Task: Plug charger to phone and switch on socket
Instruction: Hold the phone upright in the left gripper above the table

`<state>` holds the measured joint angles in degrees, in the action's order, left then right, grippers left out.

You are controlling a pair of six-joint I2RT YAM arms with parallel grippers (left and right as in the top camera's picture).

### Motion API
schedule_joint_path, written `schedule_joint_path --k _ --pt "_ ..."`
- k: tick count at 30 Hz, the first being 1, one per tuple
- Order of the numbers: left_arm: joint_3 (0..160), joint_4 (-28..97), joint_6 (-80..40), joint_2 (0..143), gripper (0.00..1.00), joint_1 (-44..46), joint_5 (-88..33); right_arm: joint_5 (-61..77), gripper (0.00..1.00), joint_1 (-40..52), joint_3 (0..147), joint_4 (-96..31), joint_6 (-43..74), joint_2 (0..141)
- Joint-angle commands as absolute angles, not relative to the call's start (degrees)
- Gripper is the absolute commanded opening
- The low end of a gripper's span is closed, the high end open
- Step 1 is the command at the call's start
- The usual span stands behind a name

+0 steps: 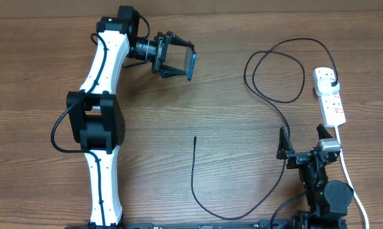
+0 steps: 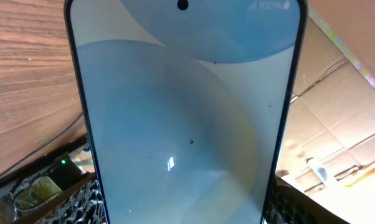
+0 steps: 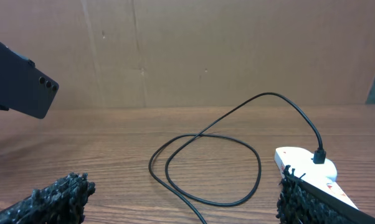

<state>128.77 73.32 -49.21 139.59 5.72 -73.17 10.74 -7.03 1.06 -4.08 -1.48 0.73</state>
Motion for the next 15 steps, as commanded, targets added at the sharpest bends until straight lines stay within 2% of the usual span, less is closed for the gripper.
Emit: schedule_joint_path --k 1,15 --pt "130.7 73.5 -46.6 139.6 0.04 6.0 -73.1 11.0 1.0 -6.7 0.4 -3.8 -1.4 0.2" --pt "130.7 73.5 -43.0 139.6 0.04 6.0 -59.5 11.0 1.0 -6.7 0.4 -3.8 -1.4 0.2"
